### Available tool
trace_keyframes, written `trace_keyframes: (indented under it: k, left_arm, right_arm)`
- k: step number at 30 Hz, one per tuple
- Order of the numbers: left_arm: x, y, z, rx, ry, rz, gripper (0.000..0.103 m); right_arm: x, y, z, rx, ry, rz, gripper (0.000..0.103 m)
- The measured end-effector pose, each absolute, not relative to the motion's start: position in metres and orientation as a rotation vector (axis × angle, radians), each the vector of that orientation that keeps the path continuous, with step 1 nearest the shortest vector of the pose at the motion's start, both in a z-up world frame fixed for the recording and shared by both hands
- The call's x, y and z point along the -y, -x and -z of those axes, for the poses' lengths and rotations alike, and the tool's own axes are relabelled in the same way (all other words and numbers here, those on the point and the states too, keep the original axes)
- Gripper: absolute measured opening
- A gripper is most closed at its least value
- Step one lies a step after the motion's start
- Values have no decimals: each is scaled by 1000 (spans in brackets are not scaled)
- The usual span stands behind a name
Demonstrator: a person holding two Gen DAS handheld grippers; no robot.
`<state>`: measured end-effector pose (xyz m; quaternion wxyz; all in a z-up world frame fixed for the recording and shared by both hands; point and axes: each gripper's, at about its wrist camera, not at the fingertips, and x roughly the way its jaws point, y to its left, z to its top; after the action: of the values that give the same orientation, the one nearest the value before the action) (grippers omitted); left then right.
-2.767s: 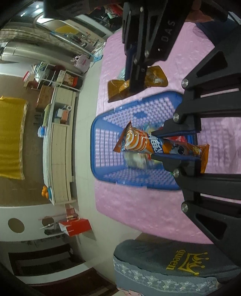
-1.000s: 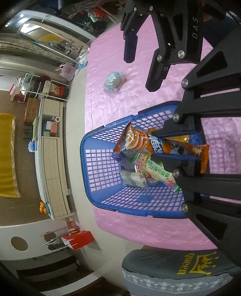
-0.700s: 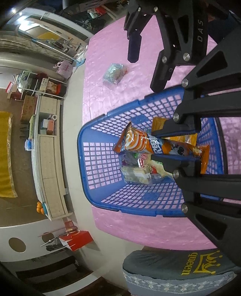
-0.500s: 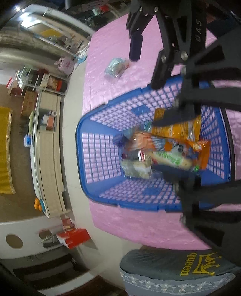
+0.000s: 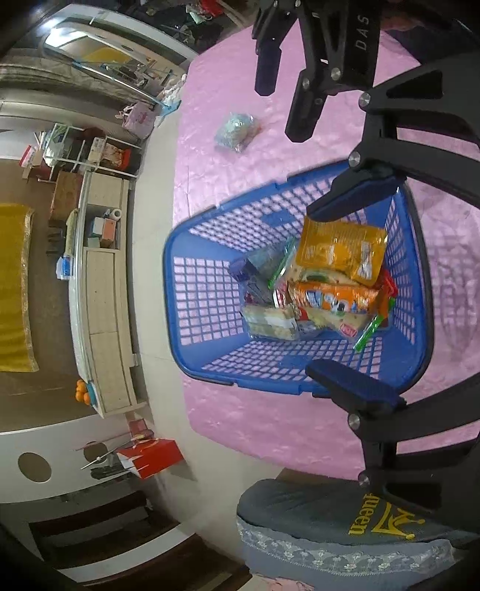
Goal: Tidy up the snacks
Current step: 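Move the open right tool to the clear striped bag and grasp it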
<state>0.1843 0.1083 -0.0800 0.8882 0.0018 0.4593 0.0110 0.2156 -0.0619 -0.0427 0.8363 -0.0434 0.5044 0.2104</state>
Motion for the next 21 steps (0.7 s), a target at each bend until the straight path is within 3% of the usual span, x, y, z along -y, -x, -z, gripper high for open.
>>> trace_keyframes:
  k: [19, 21]
  left_arm:
    - [-50, -194, 44, -907, -113, 38, 75]
    - [-47, -198, 47, -906, -132, 24, 80]
  right_arm:
    - [133, -223, 7, -1006, 81, -373, 84]
    - [137, -228, 10, -1010, 83, -370, 84]
